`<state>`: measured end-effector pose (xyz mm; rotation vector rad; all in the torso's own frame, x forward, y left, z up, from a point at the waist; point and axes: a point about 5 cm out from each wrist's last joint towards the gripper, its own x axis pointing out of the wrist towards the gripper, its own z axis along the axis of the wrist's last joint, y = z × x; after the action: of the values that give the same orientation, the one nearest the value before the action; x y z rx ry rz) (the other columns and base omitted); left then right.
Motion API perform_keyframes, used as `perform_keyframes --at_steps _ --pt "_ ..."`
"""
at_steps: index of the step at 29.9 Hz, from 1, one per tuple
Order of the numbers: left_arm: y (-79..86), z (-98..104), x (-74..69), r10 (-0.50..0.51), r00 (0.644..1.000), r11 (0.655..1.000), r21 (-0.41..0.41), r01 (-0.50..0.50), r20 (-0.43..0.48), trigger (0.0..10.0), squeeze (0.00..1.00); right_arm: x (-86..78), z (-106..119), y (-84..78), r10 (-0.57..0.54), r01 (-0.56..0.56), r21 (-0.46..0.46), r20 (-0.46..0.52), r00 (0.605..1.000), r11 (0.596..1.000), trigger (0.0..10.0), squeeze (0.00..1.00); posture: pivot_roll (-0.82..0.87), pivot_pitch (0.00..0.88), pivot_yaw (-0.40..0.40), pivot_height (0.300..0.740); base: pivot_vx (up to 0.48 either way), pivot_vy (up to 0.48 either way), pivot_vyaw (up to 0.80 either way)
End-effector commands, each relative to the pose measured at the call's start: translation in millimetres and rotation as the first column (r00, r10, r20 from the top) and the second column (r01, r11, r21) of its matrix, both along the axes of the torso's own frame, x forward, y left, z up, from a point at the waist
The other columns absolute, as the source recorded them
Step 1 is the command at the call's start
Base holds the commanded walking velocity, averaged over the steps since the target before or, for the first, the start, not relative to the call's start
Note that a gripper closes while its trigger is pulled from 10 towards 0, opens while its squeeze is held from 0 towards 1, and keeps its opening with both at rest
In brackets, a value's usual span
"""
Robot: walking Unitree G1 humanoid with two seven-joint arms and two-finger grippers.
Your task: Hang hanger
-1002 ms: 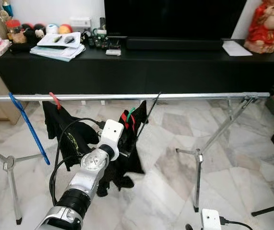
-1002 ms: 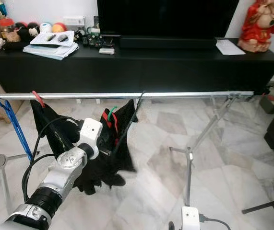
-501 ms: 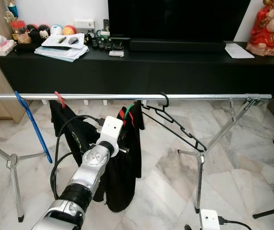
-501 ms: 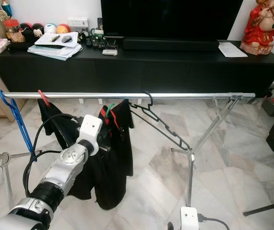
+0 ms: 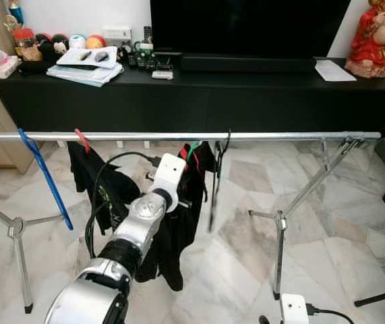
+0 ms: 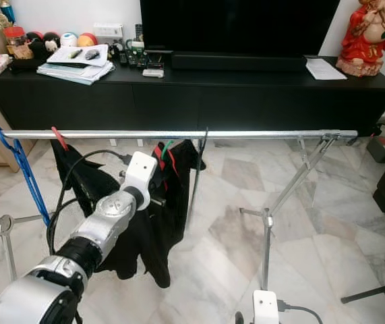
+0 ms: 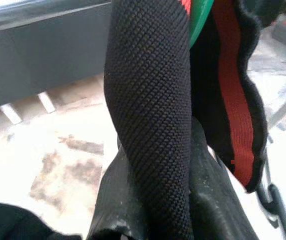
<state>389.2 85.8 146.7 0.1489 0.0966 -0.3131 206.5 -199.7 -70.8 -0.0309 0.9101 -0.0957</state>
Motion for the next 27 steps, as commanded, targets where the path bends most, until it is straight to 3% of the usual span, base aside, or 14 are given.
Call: perform_keyframes --at_steps 1,16,23,27 --pt "2.5 11 6.8 0.038 0.999 0.999 -0.007 -0.038 0.004 10.0 0.00 -3.1 -2 0.4 0.009 -0.009 -0.004 -0.021 1.000 1.000 10.0 0.00 -0.08 0.089 -0.003 0.740 0.000 0.000 0.00" --pt "3.5 25 18.0 0.143 0.987 0.989 -0.017 -0.144 -0.073 10.0 0.00 -3.4 -2 1.6 0.004 -0.004 -0.002 -0.019 1.000 1.000 10.0 0.00 -0.10 0.096 0.011 0.740 0.000 0.000 0.00" --pt "6.6 23 19.0 0.186 0.973 0.979 -0.061 -0.195 -0.134 10.0 0.00 -5.7 -4 2.5 -0.010 0.010 0.002 -0.017 1.000 1.000 10.0 0.00 -0.12 0.116 0.023 0.740 0.000 0.000 0.00" --pt "5.0 27 20.0 0.182 0.976 0.978 -0.078 -0.192 -0.124 10.0 0.00 -8.7 -5 2.5 -0.029 0.029 0.003 -0.016 0.999 1.000 10.0 0.00 -0.13 0.131 0.027 0.740 0.000 0.000 0.00"
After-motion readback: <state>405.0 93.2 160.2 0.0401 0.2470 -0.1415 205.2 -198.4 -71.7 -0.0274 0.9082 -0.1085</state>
